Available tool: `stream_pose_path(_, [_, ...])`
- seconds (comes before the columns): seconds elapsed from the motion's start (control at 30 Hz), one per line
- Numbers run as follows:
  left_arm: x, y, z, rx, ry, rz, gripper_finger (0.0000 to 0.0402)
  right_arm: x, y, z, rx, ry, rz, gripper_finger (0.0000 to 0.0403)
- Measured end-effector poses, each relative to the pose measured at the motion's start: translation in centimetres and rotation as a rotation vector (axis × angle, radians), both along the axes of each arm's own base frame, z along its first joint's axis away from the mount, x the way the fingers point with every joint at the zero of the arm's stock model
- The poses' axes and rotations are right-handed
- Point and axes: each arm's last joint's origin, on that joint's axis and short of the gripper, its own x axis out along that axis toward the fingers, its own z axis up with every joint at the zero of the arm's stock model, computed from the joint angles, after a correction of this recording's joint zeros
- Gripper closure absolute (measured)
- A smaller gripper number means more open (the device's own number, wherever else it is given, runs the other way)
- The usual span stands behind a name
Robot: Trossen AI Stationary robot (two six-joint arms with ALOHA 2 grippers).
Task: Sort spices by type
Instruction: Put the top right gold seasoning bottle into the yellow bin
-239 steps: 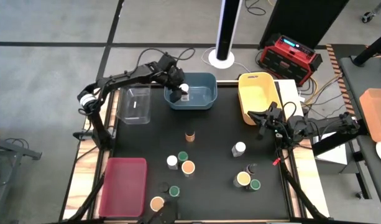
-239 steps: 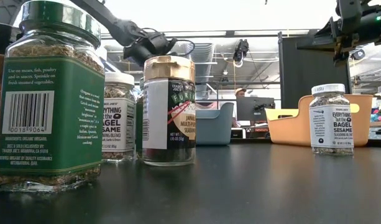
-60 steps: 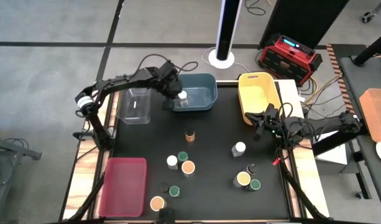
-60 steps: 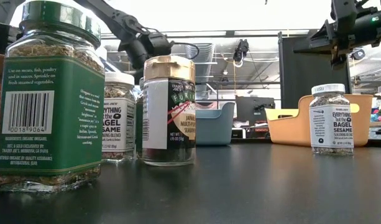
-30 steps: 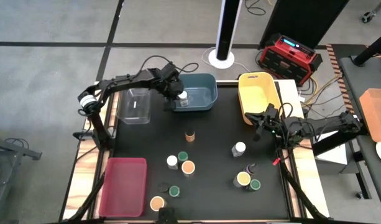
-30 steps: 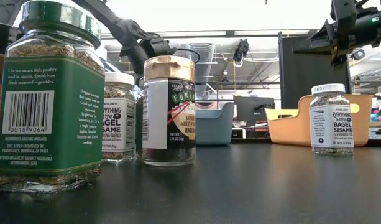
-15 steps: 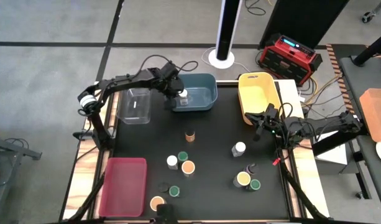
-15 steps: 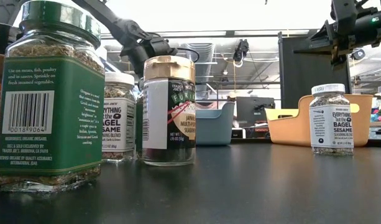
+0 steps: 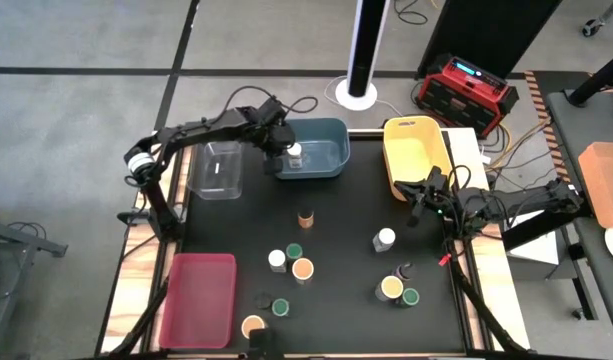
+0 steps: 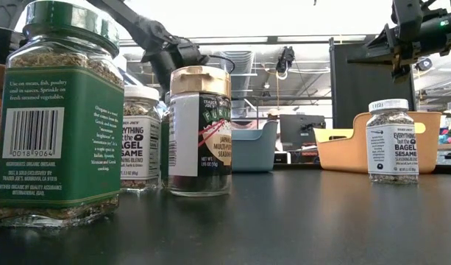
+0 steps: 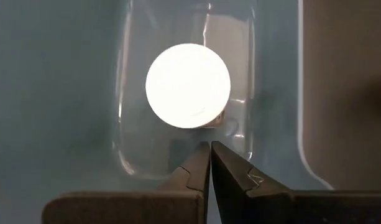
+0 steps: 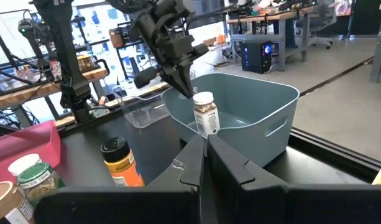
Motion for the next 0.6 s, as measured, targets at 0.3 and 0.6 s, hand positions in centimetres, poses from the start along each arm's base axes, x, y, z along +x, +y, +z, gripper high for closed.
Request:
stream_pose_path(0.3, [-0.1, -1.9, 5.1, 0.023, -0.185, 0.004, 0.0402, 0.0, 0.0, 0.0, 0.002, -0.004, 0.007, 0.0390])
stream_pose_path(0.6, [-1.5, -10.6, 8.7, 0.078, -0.517, -0.174, 0.0402, 0.0, 0.0, 0.0, 0.011, -0.010, 0.003, 0.0390])
